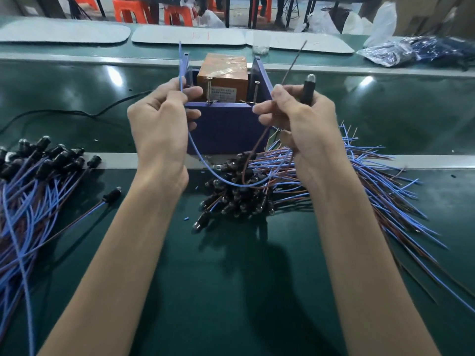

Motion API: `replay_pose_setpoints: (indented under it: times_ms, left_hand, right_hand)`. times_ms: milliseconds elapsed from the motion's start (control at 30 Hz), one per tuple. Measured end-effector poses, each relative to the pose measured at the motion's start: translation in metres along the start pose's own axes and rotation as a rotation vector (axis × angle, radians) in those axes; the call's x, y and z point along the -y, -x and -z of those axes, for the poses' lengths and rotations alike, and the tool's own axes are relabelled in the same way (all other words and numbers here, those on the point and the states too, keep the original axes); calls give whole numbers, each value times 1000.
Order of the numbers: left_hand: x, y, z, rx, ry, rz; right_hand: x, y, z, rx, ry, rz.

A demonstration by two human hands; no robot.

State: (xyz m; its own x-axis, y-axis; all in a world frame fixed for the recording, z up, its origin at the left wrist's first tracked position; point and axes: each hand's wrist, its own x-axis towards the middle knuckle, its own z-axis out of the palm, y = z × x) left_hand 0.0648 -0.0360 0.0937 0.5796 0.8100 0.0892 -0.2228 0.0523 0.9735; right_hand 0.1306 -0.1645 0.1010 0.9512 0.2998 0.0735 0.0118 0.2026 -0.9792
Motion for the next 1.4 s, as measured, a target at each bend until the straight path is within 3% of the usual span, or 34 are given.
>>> replay_pose_setpoints:
  times_ms: [200,367,700,1400]
  left_hand:
    - [11,-3,3,30,-96,-108]
    - [20,-9,8,6,-112,-38]
    - [30,-13,8,95,-275,3]
    - [32,-13,8,120,-355,-38]
  right_hand:
    - [-4,-7,9,-104,-56,6]
    - [-9,-12,14,-136,-39,-51]
    - [-19,-16,18,-93,64,-109]
    - [-27,-21,24,-90,101,-117]
